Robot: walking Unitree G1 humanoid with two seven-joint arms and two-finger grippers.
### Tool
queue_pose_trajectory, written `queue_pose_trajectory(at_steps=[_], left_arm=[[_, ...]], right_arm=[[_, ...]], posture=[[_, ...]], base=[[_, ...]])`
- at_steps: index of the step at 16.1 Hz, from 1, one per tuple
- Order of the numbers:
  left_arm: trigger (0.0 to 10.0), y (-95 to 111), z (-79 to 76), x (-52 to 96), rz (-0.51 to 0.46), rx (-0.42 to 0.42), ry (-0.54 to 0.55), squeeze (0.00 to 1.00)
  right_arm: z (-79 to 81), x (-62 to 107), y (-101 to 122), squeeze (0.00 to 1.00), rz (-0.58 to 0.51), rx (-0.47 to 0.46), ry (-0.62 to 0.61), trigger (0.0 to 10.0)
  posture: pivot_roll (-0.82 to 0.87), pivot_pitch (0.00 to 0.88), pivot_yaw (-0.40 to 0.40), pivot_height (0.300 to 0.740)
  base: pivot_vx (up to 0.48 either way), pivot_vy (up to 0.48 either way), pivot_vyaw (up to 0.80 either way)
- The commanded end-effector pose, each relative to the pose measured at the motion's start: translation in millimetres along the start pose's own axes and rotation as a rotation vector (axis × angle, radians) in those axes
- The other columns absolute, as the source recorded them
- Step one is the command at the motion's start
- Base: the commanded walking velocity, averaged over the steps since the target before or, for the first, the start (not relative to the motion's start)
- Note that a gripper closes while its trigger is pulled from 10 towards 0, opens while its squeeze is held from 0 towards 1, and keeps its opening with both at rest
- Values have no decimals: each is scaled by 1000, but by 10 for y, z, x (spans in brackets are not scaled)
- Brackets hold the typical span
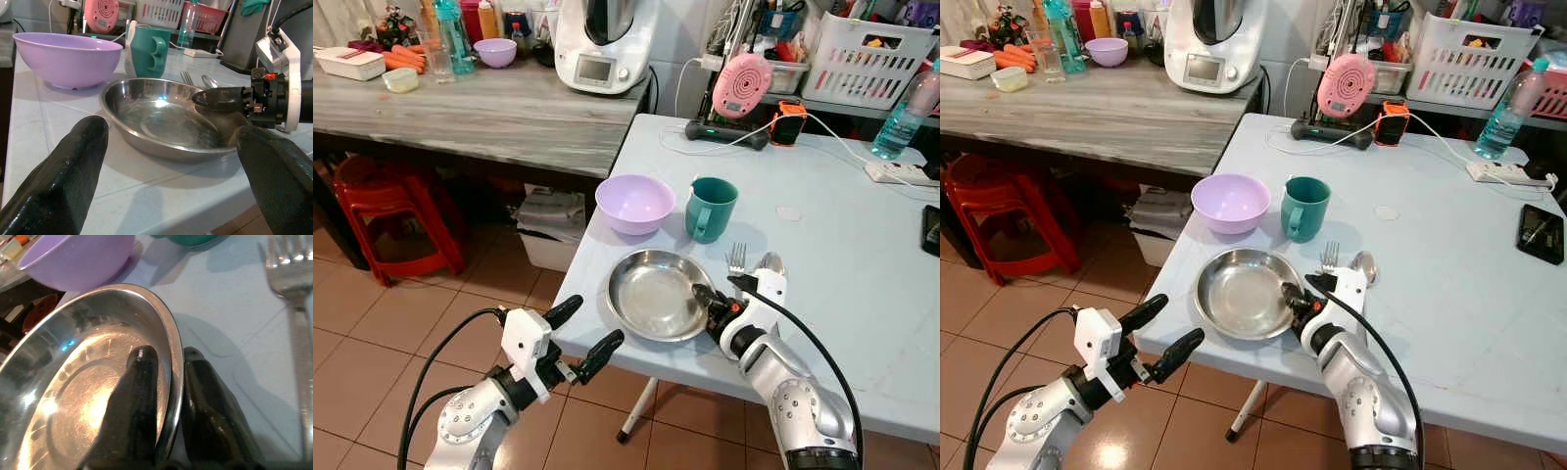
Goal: Setting the table
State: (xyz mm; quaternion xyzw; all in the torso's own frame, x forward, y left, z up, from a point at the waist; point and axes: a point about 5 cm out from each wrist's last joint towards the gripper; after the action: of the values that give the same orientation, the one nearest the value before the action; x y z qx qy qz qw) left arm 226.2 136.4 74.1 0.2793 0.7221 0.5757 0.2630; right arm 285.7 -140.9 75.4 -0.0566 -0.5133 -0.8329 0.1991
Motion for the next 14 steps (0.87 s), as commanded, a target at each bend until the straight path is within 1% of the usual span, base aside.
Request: queue_pose_trajectory(at_steps=[1, 4, 7, 10, 11, 14], left_arm=[[10000, 3, 17, 1, 2, -5, -16, 0], [10000, -14, 62, 51, 9, -6, -18, 0], [10000, -16, 62, 85, 6, -6, -15, 0], [10000, -10, 59, 111, 0, -6, -12, 0], [10000, -5, 65, 120, -4, -8, -11, 0], [10000, 15, 97, 153, -23, -16, 49, 0]], right_arm=[[-53, 5, -107, 0, 52, -29, -34, 0], [-89, -6, -120, 0, 54, -55, -76, 0], [-121, -17, -109, 0, 44, -52, -109, 0], [-122, -19, -82, 0, 29, -23, -126, 0], [-116, -16, -45, 0, 11, 22, -140, 10000], [-118, -9, 15, 0, -26, 69, -162, 10000]], posture=[[3, 0, -43, 740], [5, 0, -43, 740], [6, 0, -44, 740], [6, 0, -44, 740], [4, 0, -45, 740], [4, 0, -45, 740]], base=[[0, 0, 0], [0, 0, 0], [0, 0, 0], [0, 0, 0], [0, 0, 0], [0, 0, 0]])
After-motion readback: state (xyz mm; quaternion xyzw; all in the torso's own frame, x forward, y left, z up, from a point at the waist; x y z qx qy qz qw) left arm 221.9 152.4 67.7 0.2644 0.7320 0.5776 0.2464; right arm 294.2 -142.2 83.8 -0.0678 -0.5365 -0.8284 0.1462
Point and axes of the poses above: a point about 5 cm out from each wrist's last joint towards the gripper, its own x axis pointing back from the gripper into the wrist, its own y axis along the axis of the wrist's last joint, z = x × y, and after that the axes turned 5 degrees about x, right-handed
